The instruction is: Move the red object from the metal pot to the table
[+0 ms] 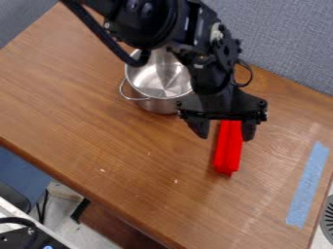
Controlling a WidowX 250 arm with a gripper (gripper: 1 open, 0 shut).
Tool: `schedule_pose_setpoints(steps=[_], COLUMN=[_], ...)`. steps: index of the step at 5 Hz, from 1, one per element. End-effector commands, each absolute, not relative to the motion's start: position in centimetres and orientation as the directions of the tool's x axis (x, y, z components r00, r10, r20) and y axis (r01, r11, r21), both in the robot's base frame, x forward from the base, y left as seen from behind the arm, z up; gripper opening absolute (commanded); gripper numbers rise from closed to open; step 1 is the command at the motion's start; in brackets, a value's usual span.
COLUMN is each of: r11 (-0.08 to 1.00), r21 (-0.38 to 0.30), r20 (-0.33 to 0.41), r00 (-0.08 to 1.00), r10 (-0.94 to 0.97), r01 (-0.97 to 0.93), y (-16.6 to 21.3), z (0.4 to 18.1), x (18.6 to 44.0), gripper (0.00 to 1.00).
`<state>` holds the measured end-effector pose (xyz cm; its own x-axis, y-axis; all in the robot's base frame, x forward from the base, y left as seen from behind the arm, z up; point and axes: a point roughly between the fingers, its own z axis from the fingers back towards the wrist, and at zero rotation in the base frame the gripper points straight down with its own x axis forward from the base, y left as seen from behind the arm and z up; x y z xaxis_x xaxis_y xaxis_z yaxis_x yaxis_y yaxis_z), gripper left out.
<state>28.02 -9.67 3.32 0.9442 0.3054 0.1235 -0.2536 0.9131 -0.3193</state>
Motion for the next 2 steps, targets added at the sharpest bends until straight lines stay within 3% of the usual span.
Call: schedule_pose_setpoints(steps=[1, 2], r11=[0.916, 0.897], r21=[-0.349, -0.355], r20=[0.163, 0.148], r00=[0.950, 0.932], r10=[0.265, 0.330], r01=[-0.196, -0.262], y=[-9.5, -9.2], z=[5.4, 3.5], x=[29.7, 30.2], gripper=[1.00, 1.00])
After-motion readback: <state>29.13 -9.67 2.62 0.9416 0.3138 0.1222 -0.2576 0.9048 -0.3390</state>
